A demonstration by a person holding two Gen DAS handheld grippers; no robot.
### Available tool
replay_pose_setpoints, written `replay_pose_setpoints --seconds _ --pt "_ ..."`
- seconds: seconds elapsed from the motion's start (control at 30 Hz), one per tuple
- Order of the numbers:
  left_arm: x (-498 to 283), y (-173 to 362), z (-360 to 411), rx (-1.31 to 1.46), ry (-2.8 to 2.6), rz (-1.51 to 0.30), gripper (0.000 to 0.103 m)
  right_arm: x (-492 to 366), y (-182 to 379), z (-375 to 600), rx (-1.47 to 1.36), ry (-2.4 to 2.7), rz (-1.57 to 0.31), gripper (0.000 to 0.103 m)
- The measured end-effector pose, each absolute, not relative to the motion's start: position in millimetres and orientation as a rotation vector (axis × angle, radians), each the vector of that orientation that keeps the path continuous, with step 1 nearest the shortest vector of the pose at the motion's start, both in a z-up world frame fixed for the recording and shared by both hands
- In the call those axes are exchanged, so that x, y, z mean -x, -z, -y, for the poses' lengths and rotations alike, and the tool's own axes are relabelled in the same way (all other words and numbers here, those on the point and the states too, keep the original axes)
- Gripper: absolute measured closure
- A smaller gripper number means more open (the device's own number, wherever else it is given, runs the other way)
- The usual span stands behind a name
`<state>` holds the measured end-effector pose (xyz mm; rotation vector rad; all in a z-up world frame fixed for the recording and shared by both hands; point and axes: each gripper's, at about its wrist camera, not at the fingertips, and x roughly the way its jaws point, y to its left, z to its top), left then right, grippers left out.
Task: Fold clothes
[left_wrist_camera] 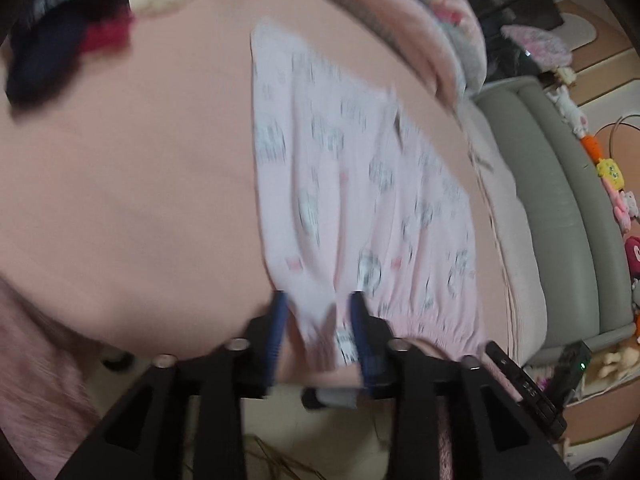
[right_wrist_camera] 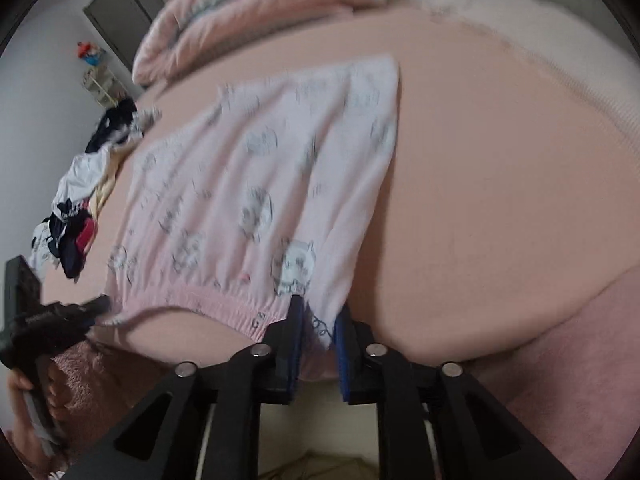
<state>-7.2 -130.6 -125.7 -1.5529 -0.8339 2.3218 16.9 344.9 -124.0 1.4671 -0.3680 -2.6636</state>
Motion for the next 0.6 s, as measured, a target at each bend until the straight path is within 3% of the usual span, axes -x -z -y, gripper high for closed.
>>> replay_pose_setpoints --seconds 0.03,0.27,0.43,0.6 --pt "12 120 138 1.546 -2.339 0.822 0.057 -19 117 -345 -1.443 2.698 0.333 0.086" --pt "100 110 165 1.555 -2.458 0.666 0.058 47 69 -285 -1.294 2.578 0.050 0.086" --pt "167 129 188 1.524 -2.494 0.743 0.058 151 56 -213 -1.238 2.520 -0.056 0.080" --pt "207 146 198 1.530 -2.504 0.771 0.058 257 80 -169 -1.304 2.454 -0.071 0.080"
